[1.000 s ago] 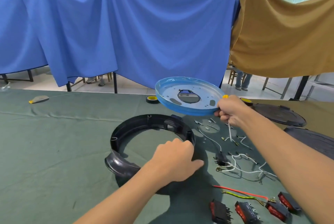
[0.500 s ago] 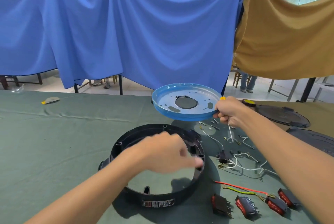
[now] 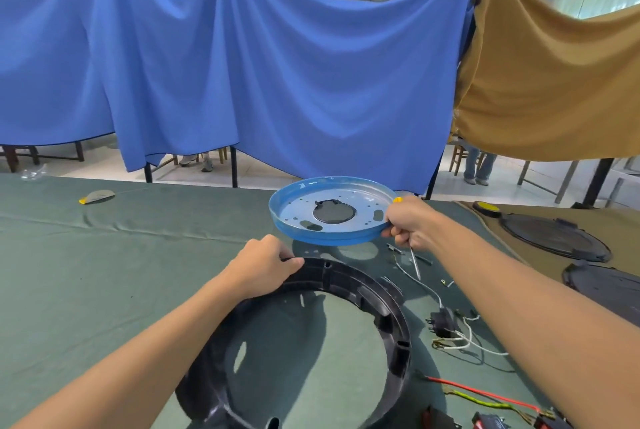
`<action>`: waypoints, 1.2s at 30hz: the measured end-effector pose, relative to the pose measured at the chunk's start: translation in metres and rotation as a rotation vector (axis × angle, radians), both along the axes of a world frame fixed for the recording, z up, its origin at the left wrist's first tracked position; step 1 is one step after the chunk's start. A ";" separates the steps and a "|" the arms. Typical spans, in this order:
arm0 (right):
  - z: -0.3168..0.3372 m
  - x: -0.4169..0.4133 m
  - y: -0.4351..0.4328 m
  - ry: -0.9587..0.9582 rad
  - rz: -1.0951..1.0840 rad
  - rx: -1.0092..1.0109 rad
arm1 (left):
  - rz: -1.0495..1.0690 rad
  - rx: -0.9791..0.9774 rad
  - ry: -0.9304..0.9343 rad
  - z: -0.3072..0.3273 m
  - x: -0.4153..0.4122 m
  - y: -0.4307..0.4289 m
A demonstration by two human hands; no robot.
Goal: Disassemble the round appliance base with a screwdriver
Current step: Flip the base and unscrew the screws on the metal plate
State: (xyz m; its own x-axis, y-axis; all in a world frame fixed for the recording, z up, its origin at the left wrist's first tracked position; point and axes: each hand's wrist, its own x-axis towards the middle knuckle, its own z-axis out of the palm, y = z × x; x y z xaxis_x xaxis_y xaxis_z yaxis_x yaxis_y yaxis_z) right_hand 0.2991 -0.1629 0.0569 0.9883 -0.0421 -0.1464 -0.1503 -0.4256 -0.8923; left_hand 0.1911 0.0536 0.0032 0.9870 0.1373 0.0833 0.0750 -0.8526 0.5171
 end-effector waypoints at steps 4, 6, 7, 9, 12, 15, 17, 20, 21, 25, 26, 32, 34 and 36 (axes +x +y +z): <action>-0.008 0.000 0.007 0.026 0.024 -0.060 | -0.026 0.228 -0.066 0.008 -0.007 -0.006; -0.012 -0.001 0.011 0.046 0.046 -0.088 | -0.047 0.322 -0.144 0.013 -0.010 -0.009; -0.014 -0.002 0.013 0.058 0.060 -0.104 | -0.070 0.352 -0.184 0.014 -0.010 -0.010; -0.017 -0.005 0.017 0.080 0.094 -0.140 | -0.150 0.399 -0.208 0.014 -0.007 -0.008; -0.020 -0.008 0.019 0.095 0.128 -0.198 | -0.269 0.433 -0.173 0.009 0.000 -0.006; -0.022 -0.013 0.015 0.106 0.160 -0.259 | -0.323 0.452 -0.103 -0.003 0.006 -0.004; -0.021 -0.017 0.009 0.091 0.179 -0.322 | -0.331 0.495 -0.067 -0.010 0.006 -0.003; -0.020 -0.020 -0.006 0.059 0.193 -0.329 | -0.305 0.551 -0.074 -0.013 0.006 -0.001; -0.021 -0.022 -0.011 0.048 0.197 -0.309 | -0.295 0.551 -0.078 -0.013 0.007 0.000; -0.027 -0.035 -0.027 -0.008 0.218 -0.261 | -0.244 0.561 -0.063 -0.011 0.012 0.005; -0.029 -0.038 -0.030 -0.025 0.212 -0.274 | -0.240 0.561 -0.059 -0.011 0.012 0.006; -0.037 -0.045 -0.033 -0.154 0.141 -0.565 | -0.230 0.579 -0.133 -0.005 0.007 0.001; -0.039 -0.046 -0.029 -0.199 0.123 -0.657 | -0.222 0.586 -0.149 -0.004 0.004 -0.004; -0.043 -0.046 -0.027 -0.219 0.127 -0.710 | -0.212 0.561 -0.149 -0.004 0.002 -0.009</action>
